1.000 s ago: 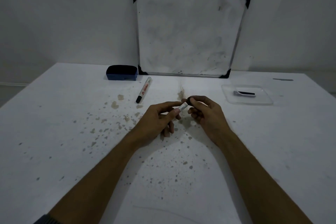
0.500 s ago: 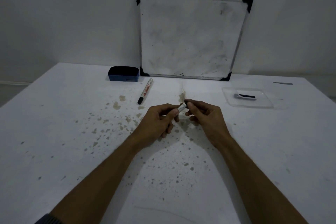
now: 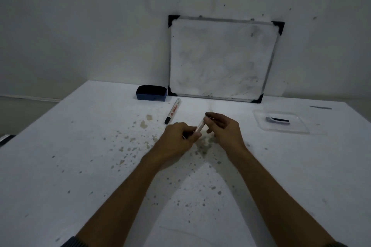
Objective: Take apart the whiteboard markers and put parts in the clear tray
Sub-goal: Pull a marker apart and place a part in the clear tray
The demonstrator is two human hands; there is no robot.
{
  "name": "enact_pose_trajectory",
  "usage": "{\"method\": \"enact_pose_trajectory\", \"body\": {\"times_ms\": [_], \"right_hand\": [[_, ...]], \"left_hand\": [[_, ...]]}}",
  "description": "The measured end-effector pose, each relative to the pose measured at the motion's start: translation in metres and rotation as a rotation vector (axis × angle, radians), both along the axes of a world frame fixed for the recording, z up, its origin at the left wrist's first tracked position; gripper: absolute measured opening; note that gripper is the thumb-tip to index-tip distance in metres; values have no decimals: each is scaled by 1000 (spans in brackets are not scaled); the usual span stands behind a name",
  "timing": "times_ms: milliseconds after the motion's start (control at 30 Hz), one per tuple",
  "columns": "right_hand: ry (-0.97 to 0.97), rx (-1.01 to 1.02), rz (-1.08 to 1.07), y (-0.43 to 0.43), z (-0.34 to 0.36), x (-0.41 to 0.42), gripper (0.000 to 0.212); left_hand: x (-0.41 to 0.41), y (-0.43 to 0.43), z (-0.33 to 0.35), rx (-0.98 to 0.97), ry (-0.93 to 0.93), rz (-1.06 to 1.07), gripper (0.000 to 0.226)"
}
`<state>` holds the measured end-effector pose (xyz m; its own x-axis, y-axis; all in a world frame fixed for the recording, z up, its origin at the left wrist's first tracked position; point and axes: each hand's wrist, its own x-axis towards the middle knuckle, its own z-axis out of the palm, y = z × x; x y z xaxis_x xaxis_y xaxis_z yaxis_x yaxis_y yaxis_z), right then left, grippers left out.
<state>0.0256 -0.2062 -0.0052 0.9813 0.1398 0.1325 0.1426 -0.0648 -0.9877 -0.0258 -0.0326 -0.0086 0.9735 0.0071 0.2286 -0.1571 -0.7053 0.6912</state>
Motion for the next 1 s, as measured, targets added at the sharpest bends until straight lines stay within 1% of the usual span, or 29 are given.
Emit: {"method": "enact_pose_trajectory", "body": {"times_ms": [67,133,200,233,300,433,567,667,733,767,800,900,1000], "right_hand": [[-21,-51,-19,11,4,8,33],[-106,-211,-77,14,-2,16,42],[-178,-372,-141,6,-14,20,42],[-181,-390,-159,0,-18,21,40],[-155,-338,-184,-8,-20,25,32],[-148,-337,-187,-8,-22,31,23],[-160,-356,-169,-8,-27,34,20],[-200,-377,-165,-9,-30,35,16],[-212,-391,-158,-9,-31,35,16],[-215,-398,-153,-9,-30,35,16],[-219,-403,-150,-9,-30,36,16],[-214,-414,-138,-8,-30,35,16],[-216,-424,-135,-8,-30,34,15]], "left_hand": [[3,4,7,27,-61,123,37],[9,12,12,9,-108,269,38],[20,24,17,-3,-143,380,31],[28,32,18,0,-157,423,27],[48,48,18,-1,-162,509,24],[79,63,11,-31,-18,661,30],[92,61,-2,-91,73,682,38],[96,54,-6,-88,70,683,36],[94,46,-7,-104,42,693,50],[92,42,-10,-75,31,687,56],[91,40,-13,-30,17,666,54],[91,33,-20,164,16,612,34],[95,29,-18,185,2,593,31]]}}
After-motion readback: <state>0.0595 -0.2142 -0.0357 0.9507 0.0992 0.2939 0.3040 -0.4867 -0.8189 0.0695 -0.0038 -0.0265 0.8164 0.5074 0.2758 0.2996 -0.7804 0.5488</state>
